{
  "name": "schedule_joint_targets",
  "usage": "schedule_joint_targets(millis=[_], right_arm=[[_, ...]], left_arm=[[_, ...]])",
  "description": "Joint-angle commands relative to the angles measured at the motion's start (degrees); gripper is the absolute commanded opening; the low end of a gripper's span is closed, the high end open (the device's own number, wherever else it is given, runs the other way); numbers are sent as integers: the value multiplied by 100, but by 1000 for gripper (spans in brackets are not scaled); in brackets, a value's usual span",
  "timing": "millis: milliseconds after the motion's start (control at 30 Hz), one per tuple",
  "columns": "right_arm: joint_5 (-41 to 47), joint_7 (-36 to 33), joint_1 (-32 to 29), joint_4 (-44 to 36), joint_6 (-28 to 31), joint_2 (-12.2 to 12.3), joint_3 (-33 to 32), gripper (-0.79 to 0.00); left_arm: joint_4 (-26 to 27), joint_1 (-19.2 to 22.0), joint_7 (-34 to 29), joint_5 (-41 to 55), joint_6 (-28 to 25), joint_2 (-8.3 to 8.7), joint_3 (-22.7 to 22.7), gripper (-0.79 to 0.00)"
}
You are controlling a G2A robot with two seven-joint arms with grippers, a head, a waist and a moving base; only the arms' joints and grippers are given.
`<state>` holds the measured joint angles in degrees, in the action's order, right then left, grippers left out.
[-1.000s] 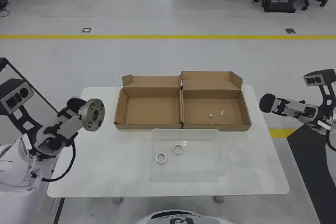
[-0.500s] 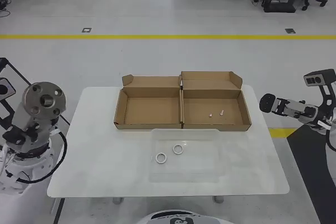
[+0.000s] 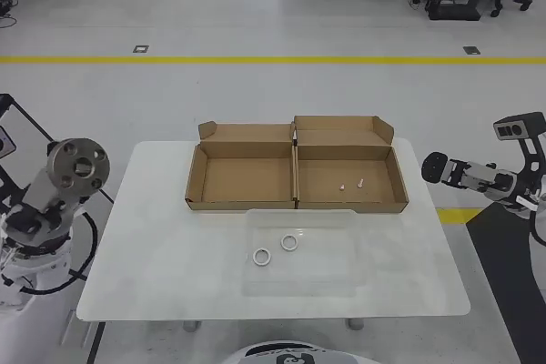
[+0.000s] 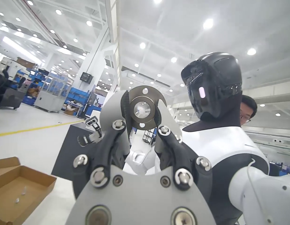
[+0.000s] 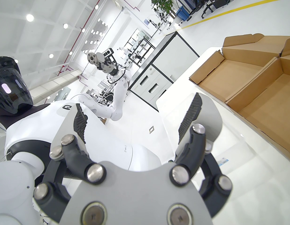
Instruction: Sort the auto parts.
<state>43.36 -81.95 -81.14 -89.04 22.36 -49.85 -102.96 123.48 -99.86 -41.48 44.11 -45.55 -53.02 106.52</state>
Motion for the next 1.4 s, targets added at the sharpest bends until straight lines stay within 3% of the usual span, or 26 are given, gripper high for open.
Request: schedule_joint_targets(millis=[0, 333, 800, 1367], right_arm=[[1, 0, 0, 0, 0, 0, 0, 0], [1, 0, 0, 0, 0, 0, 0, 0], [1, 0, 0, 0, 0, 0, 0, 0], [1, 0, 0, 0, 0, 0, 0, 0]], left_arm=[[19, 9, 41, -288, 37, -17, 11, -785], [78, 52, 208, -1005, 68, -90, -57, -785], [56, 109, -93, 317, 63, -154, -282, -785], [56, 109, -93, 317, 63, -154, -282, -785]])
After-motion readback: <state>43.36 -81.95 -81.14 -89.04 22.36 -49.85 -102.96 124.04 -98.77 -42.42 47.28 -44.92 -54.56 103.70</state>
